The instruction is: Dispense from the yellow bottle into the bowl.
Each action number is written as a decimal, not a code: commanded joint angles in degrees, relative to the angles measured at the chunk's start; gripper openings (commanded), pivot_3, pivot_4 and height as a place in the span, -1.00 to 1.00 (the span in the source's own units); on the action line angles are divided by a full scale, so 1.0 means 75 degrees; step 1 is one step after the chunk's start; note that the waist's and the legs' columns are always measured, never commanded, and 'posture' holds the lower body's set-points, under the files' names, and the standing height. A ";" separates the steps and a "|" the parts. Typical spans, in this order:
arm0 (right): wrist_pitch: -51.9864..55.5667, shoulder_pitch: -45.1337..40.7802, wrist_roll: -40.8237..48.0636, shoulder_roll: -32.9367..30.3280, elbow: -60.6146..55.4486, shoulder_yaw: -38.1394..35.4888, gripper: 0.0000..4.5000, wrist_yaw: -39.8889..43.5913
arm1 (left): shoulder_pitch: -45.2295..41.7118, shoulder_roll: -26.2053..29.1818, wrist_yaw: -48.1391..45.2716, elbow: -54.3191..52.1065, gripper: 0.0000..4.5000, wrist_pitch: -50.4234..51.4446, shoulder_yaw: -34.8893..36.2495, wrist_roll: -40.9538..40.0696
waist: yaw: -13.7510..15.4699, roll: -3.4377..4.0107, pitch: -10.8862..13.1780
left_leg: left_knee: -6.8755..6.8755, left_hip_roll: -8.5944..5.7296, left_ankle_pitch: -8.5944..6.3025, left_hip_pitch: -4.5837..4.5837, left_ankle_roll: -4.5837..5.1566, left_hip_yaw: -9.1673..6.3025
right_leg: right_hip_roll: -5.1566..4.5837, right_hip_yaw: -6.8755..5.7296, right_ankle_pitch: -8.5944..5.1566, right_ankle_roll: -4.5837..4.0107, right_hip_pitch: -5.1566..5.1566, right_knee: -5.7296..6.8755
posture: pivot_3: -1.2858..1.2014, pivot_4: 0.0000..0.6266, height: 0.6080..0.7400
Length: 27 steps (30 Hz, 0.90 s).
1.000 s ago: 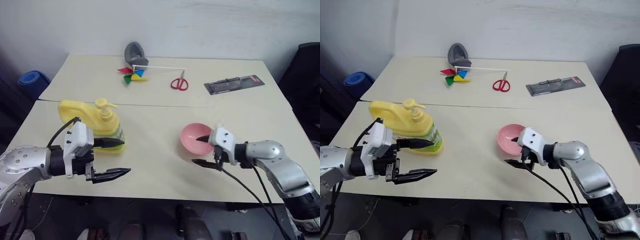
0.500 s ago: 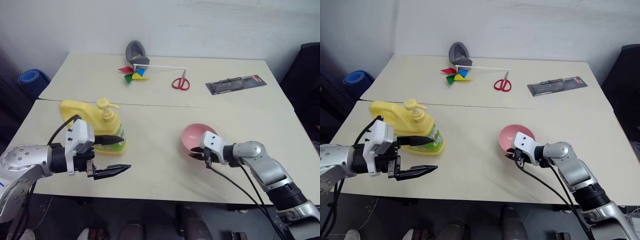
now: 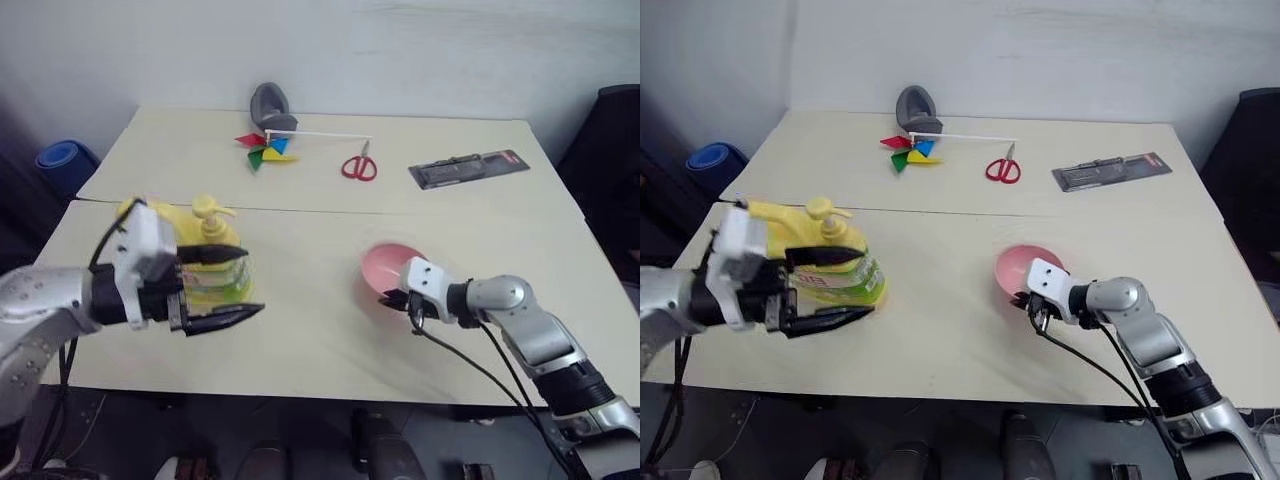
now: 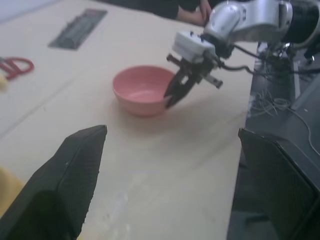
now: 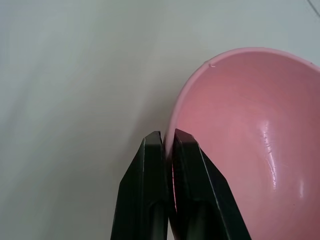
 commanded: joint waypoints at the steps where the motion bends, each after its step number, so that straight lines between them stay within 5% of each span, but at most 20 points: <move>1: 0.0196 -0.0591 0.0364 0.0002 -0.0362 -0.0256 -0.98 0.0421 | -0.0688 0.0324 0.0237 0.0184 1.00 0.0425 0.0532 -0.0806 | 0.0005 0.0001 0.0001 | -0.0001 0.0001 0.0001 -0.0002 -0.0001 -0.0002 | 0.0002 -0.0001 0.0000 0.0000 -0.0004 0.0001 | 0.03 -0.52 1.00; 7: 0.0441 -0.1930 0.0388 0.0176 -0.0407 0.0134 -0.98 0.1110 | -0.2414 0.0960 0.0819 0.1236 1.00 0.1126 0.1044 -0.2136 | 0.0015 -0.0016 0.0031 | 0.0004 0.0001 0.0013 -0.0020 -0.0024 -0.0014 | 0.0002 -0.0016 -0.0001 -0.0002 -0.0014 -0.0001 | 0.03 -0.52 1.00; 16: 0.0282 -0.4637 -0.0092 0.1294 0.0872 0.1270 -0.98 0.2239 | -0.2595 0.2030 -0.0544 0.3189 1.00 0.0245 0.0660 -0.0218 | -0.0055 -0.0008 0.0036 | -0.0016 -0.0005 0.0019 -0.0056 -0.0043 0.0100 | -0.0009 -0.0088 -0.0003 -0.0005 -0.0133 0.0057 | 0.03 -0.52 1.00; 27: -0.0263 -0.5729 -0.0499 0.2480 0.1712 0.1816 -1.00 0.2846 | -0.3162 0.1157 -0.1016 0.3896 -0.49 -0.0268 -0.0314 0.0622 | -0.0098 -0.0011 0.0034 | 0.0015 -0.0008 0.0010 -0.0147 -0.0059 0.0169 | -0.0090 -0.0273 -0.0008 -0.0018 -0.0249 0.0111 | 0.03 -0.52 1.00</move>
